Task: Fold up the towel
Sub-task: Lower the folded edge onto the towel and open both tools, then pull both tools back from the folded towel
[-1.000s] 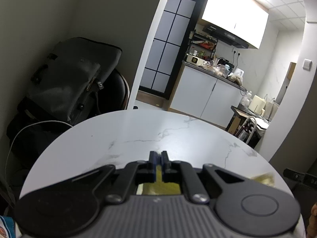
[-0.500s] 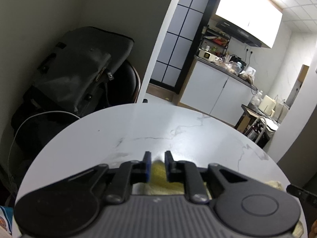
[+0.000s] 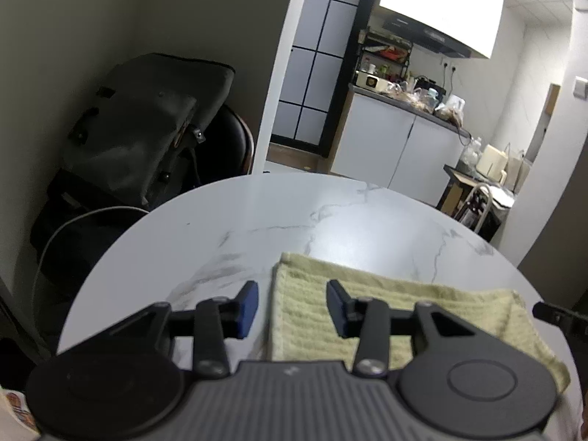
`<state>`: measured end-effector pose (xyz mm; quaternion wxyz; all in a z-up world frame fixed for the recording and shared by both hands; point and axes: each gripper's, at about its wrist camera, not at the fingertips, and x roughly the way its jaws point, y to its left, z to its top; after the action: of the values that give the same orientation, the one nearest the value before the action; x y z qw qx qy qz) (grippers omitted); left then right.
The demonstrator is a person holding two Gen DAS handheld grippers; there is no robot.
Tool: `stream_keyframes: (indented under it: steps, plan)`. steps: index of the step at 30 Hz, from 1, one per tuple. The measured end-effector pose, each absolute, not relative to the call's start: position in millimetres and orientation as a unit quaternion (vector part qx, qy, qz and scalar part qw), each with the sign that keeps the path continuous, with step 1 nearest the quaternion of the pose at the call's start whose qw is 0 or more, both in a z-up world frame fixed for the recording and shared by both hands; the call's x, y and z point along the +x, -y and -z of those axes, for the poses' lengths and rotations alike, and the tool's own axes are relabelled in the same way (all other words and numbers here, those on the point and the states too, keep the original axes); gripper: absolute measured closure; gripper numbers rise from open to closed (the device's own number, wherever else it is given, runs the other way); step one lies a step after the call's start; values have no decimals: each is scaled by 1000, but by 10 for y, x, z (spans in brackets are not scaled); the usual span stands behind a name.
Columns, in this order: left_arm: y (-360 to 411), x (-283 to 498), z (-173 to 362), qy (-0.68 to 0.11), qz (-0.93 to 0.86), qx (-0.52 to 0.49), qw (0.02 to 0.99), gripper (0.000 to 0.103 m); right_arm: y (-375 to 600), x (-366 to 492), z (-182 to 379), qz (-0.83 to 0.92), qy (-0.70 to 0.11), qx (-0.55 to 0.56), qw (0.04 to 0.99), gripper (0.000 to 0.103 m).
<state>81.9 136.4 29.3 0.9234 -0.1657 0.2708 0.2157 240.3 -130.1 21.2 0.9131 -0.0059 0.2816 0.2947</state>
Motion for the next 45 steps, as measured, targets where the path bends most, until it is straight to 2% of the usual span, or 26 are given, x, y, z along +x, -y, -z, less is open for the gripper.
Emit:
stream_keyframes:
  steps: [4, 10, 33, 35, 37, 38, 39, 40, 45]
  plan:
    - [-1259, 731, -316, -275, -220, -155, 923, 43, 1353, 2298, -234, -296, -282, -10, 913, 65]
    - [-1150, 634, -307, -280, -213, -157, 923, 40, 1459, 2124, -269, -291, -282, -5, 914, 65]
    - [-745, 240, -123, -311, -201, -133, 919, 39, 1795, 1520, -289, -292, -284, -19, 913, 65]
    - [-707, 214, -113, -310, -202, -128, 920, 42, 1823, 1490, -286, -293, -285, -19, 913, 65]
    - [-671, 191, -109, -310, -204, -123, 920, 60, 1849, 1455, -284, -293, -285, -18, 912, 65]
    - [-657, 176, -110, -311, -204, -121, 920, 66, 1866, 1432, -284, -293, -286, -17, 912, 65]
    - [-650, 171, -106, -311, -204, -121, 920, 80, 1876, 1419, -286, -293, -285, -17, 912, 65]
    - [-641, 147, -101, -311, -203, -122, 920, 89, 1885, 1409, -286, -293, -285, -17, 912, 65]
    - [-574, 71, -92, -310, -198, -112, 923, 91, 1936, 1318, -275, -296, -284, -15, 912, 65]
